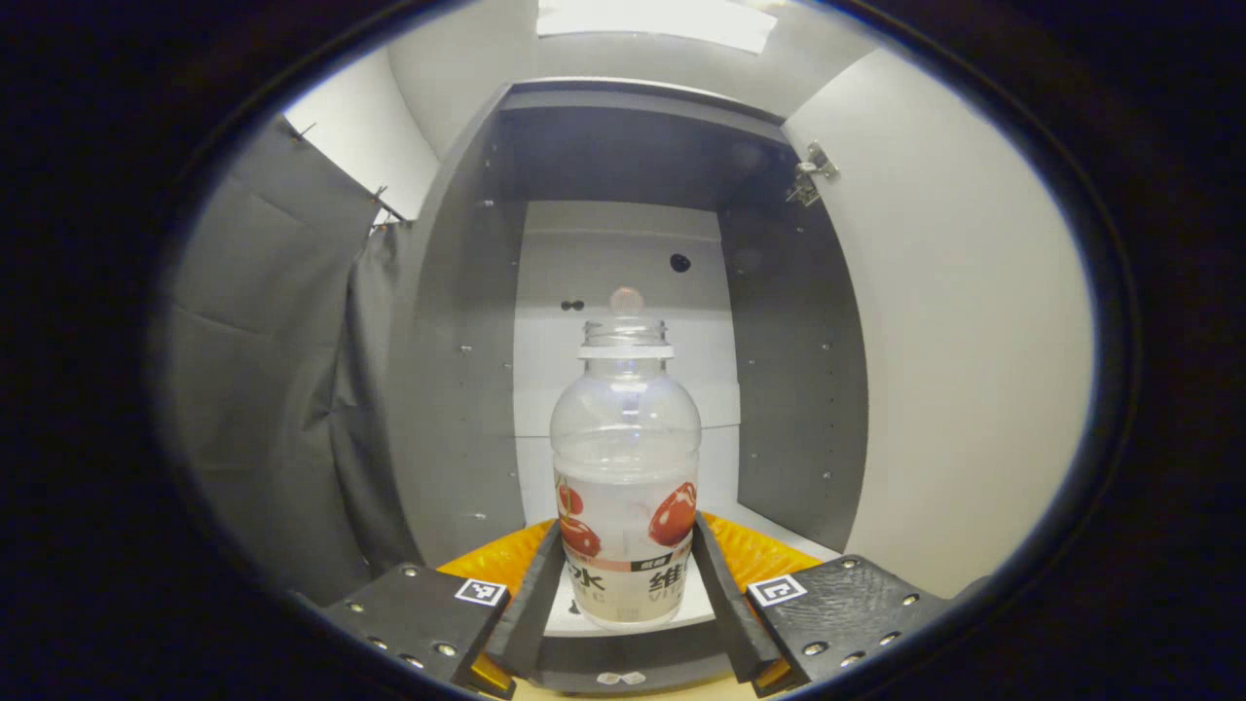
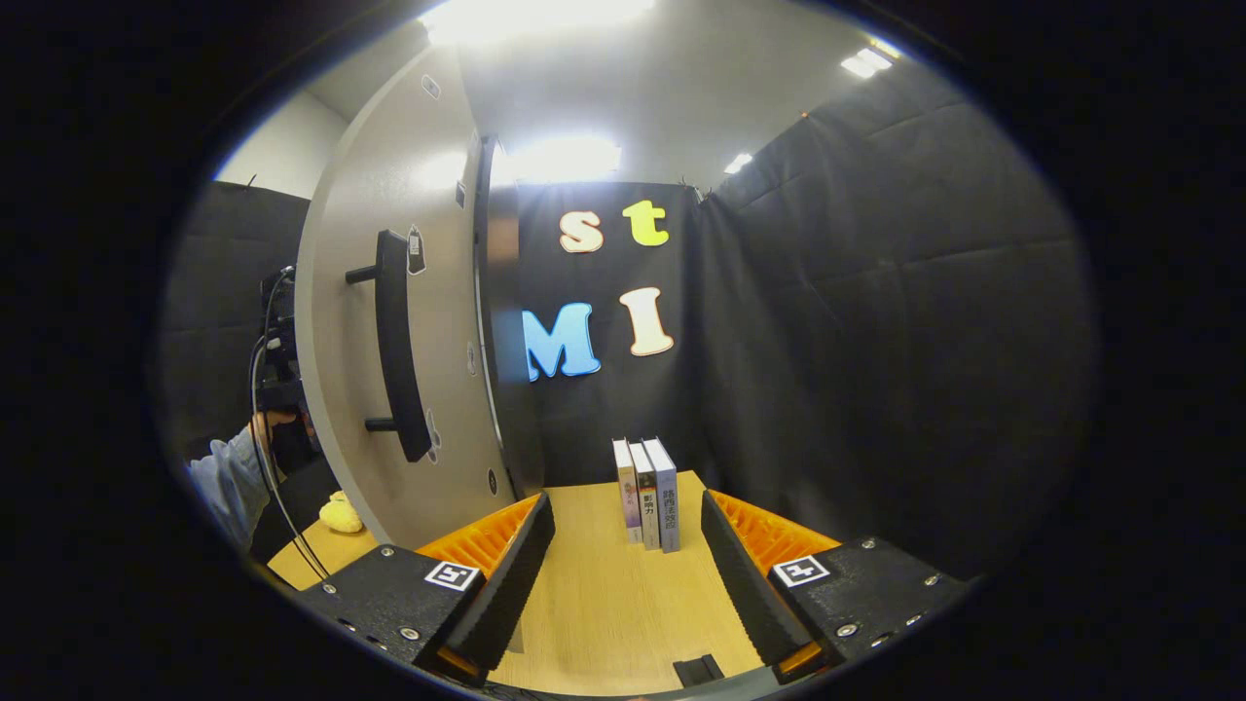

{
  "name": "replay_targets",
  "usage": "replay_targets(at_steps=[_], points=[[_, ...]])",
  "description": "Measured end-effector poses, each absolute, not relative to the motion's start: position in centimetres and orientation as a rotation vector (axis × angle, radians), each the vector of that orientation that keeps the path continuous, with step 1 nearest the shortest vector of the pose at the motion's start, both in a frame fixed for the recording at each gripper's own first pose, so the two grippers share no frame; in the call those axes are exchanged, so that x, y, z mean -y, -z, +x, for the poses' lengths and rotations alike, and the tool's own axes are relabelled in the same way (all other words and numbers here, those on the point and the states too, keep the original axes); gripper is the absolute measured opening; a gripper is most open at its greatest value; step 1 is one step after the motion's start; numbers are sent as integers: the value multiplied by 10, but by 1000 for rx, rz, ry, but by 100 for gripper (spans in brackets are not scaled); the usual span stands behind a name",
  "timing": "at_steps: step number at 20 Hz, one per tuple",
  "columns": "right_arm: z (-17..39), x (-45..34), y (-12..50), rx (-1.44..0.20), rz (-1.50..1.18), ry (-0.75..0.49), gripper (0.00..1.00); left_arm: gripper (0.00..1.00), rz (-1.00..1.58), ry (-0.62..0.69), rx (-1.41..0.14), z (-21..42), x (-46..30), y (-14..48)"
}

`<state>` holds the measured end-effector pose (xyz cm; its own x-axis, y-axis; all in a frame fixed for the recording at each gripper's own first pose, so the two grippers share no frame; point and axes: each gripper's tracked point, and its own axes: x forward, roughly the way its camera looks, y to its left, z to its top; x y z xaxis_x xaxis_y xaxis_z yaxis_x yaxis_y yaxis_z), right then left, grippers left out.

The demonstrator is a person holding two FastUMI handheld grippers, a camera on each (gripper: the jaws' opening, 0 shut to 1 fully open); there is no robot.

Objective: Open the cabinet door with the right hand, grasp the bottle in the cabinet with the left hand and place it on the coaster, then close the cabinet door with the right hand.

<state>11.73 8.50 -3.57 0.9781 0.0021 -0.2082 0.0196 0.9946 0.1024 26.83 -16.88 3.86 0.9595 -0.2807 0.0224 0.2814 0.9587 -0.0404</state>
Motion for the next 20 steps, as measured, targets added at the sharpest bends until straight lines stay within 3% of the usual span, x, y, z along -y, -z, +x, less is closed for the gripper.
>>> replay_targets(at_steps=[14, 20], points=[[135, -74, 49, -165, 78, -49, 94, 71, -79, 156, -58, 132, 95, 43], [147, -82, 64, -182, 96, -74, 94, 78, -98, 119, -60, 95, 83, 84]])
